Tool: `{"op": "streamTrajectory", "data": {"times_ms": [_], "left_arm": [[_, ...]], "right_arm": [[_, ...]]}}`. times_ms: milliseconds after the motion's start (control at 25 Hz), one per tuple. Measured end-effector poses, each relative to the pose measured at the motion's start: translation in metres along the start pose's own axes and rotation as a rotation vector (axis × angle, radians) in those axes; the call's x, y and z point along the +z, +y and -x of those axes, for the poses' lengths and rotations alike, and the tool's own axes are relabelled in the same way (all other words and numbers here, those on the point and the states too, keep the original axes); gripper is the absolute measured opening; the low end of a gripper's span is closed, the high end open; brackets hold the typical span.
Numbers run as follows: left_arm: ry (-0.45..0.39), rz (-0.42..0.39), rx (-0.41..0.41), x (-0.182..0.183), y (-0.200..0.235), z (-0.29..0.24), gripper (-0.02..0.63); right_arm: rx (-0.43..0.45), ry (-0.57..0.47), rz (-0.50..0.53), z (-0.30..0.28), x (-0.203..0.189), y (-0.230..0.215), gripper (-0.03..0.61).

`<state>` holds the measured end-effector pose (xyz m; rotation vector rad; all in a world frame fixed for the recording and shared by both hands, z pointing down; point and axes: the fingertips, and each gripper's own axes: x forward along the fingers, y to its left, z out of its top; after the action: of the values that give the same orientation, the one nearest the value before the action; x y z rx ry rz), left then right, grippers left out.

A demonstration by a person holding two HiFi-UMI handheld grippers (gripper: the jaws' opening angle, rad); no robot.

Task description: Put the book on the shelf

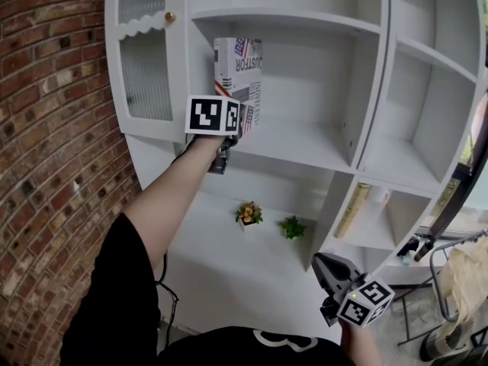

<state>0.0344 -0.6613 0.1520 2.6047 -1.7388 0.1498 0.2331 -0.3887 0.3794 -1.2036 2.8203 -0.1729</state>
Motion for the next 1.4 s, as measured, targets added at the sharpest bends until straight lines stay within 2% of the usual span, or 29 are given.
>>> {"op": "streamTrajectory", "data": {"times_ms": [200,240,440,520,640,760,880,1080,1160,1320,1400], "left_arm": [[0.018,-0.028,-0.011,-0.002,-0.001,-0.003,0.16],[0.021,-0.035,-0.019,-0.002,-0.002,-0.003,0.178],[-0.025,-0.036,-0.043,0.005,-0.005,0.003,0.353],[-0.05,-0.032,-0.048,0.007,-0.006,0.009,0.384],[-0.089,-0.032,-0.071,0.01,-0.011,0.023,0.391],[-0.128,-0.054,-0.093,0.017,-0.015,0.038,0.39],[-0.15,-0.043,-0.121,0.017,-0.019,0.058,0.39],[-0.136,-0.096,-0.162,-0.004,-0.028,0.101,0.385],[-0.126,-0.107,-0.209,-0.015,-0.036,0.123,0.355],[-0.118,-0.075,-0.335,-0.04,-0.056,0.169,0.216],[-0.116,-0.043,-0.405,-0.054,-0.067,0.192,0.193]], "right_arm": [[-0.007,-0.006,-0.004,0.006,0.001,0.003,0.012],[-0.007,-0.007,-0.004,0.007,0.001,0.005,0.012],[-0.009,-0.008,-0.002,0.008,0.001,0.011,0.012],[-0.011,-0.008,-0.004,0.009,0.0,0.014,0.012],[-0.011,-0.01,-0.004,0.007,0.0,0.02,0.011],[-0.008,-0.003,-0.003,0.0,-0.001,0.03,0.011],[0.012,-0.01,-0.006,-0.007,0.001,0.047,0.011],[0.039,-0.053,-0.026,-0.02,0.014,0.073,0.011],[0.048,-0.057,-0.04,-0.026,0.016,0.083,0.011],[0.056,-0.071,-0.036,-0.035,0.02,0.101,0.011],[0.057,-0.084,-0.034,-0.038,0.023,0.107,0.011]]}}
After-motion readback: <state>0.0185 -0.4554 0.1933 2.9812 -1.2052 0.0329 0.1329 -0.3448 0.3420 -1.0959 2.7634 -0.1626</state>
